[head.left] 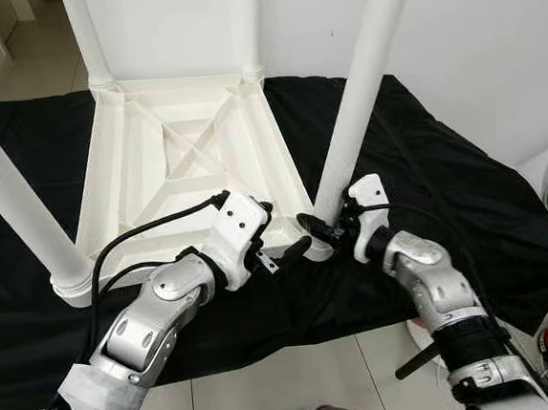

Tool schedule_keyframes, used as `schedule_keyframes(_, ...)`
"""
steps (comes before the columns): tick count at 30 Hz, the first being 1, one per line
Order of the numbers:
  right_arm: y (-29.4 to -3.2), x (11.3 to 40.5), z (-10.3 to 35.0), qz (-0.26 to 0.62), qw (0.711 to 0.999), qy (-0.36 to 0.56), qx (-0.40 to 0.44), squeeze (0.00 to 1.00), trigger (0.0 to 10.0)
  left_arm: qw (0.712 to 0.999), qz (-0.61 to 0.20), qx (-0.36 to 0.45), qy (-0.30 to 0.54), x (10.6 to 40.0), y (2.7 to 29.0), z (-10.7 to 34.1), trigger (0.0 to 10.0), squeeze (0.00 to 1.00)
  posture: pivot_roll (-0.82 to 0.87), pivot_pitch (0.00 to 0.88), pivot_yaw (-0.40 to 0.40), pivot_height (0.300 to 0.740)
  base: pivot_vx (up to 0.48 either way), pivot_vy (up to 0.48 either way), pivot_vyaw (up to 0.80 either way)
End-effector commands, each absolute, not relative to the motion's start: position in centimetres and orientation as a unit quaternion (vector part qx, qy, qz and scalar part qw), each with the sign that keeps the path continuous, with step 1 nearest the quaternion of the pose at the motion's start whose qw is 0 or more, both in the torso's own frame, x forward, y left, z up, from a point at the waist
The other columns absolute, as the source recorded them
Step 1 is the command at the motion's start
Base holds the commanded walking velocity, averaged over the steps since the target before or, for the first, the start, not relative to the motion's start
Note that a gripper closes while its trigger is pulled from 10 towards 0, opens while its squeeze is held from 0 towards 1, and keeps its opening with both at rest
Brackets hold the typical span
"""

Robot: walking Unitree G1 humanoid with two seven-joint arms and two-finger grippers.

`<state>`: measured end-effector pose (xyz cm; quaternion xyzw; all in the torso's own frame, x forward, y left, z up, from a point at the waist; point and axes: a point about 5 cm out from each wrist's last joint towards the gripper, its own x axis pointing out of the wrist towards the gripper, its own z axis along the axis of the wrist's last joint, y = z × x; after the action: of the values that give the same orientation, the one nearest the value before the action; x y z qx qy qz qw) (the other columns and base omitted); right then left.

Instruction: Building children table

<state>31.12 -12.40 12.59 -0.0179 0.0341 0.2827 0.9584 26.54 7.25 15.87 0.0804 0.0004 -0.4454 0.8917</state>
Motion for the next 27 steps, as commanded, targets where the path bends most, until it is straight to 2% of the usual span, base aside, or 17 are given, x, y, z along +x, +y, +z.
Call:
schedule_keyframes(1,-11.9,30.9,12.3,0.217,0.975,0.049,-0.018,0.00,10.0,0.867,-0.492,0.083,-0.001,26.1,6.8,15.9,10.0,0.00,0.04,0.000,-0.093,0.740,0.000,0.000,0.00)
schedule_keyframes(9,-9.6,30.0,12.1,0.153,0.987,0.057,0.004,0.00,10.0,0.867,-0.492,0.082,-0.003,26.2,6.7,15.9,10.0,0.00,0.04,0.000,-0.099,0.740,0.000,0.000,0.00)
schedule_keyframes(18,-10.3,30.1,12.7,0.135,0.990,0.046,0.018,0.00,10.0,0.866,-0.493,0.082,-0.003,26.2,6.7,15.8,10.0,0.00,0.04,0.000,-0.099,0.740,0.000,0.000,0.00)
schedule_keyframes(19,-10.5,30.0,12.9,0.138,0.989,0.040,0.022,1.00,10.0,0.866,-0.493,0.082,-0.003,26.2,6.8,15.8,10.0,0.00,0.04,0.000,-0.099,0.740,0.000,0.000,0.00)
schedule_keyframes(27,-11.7,29.7,13.4,0.172,0.984,0.023,0.029,1.00,10.0,0.868,-0.490,0.081,-0.004,26.2,6.8,15.8,10.0,0.00,0.04,0.000,-0.099,0.740,0.000,0.000,0.00)
